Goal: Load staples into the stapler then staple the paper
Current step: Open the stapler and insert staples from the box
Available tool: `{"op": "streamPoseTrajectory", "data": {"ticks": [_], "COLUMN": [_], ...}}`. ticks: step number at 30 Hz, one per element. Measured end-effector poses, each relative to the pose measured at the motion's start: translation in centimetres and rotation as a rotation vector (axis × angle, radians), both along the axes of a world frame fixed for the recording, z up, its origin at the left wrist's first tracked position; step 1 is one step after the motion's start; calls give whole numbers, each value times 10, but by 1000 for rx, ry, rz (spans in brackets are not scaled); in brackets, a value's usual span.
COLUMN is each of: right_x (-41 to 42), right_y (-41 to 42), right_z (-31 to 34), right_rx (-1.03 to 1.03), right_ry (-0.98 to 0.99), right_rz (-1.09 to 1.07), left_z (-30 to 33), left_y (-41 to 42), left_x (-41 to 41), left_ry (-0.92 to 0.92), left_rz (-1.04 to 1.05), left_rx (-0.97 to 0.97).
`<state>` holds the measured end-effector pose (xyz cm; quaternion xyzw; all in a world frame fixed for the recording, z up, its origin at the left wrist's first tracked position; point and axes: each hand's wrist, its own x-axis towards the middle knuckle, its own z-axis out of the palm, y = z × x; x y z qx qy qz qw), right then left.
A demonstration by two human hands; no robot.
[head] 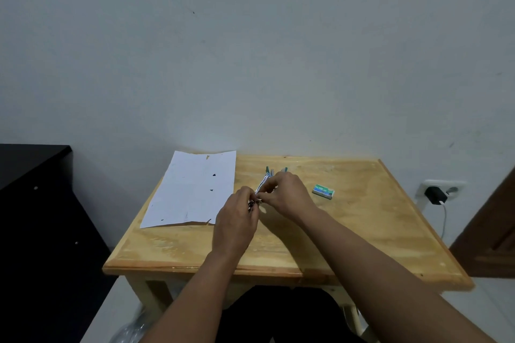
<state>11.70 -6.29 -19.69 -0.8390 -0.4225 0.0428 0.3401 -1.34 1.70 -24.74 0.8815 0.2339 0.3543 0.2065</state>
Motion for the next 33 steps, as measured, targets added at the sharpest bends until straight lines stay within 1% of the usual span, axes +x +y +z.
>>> {"op": "streamPoseTrajectory", "data": {"ticks": [4,8,11,16,20,22,27,33], "right_x": [-4,-2,1,2,12,19,40,58], "right_y": [2,-5,-11,-22,-26,-28,-39,-57], "right_z": [-6,-10,-13,-10,-9,-7,-4,-2], "right_rx": [18,43,56,179,215,155,51,-149], "right_ry": [101,237,289,382,425,388,377,321], "right_rz": [-58,-30,-24,-51,-98,-90,-55,-41], "left_z": [2,0,0,-1,1,1,-1,-4], "left_y": [-1,-2,-3,-2,1,2,2,2], "left_x": [0,0,1,2,3,3,5,7], "left_ry": [34,100,122,117,81,101,133,164], "left_rz": [5,-24,-37,-17,10,26,25,2], "left_rx": [8,24,34,47,42,73,122,157]}}
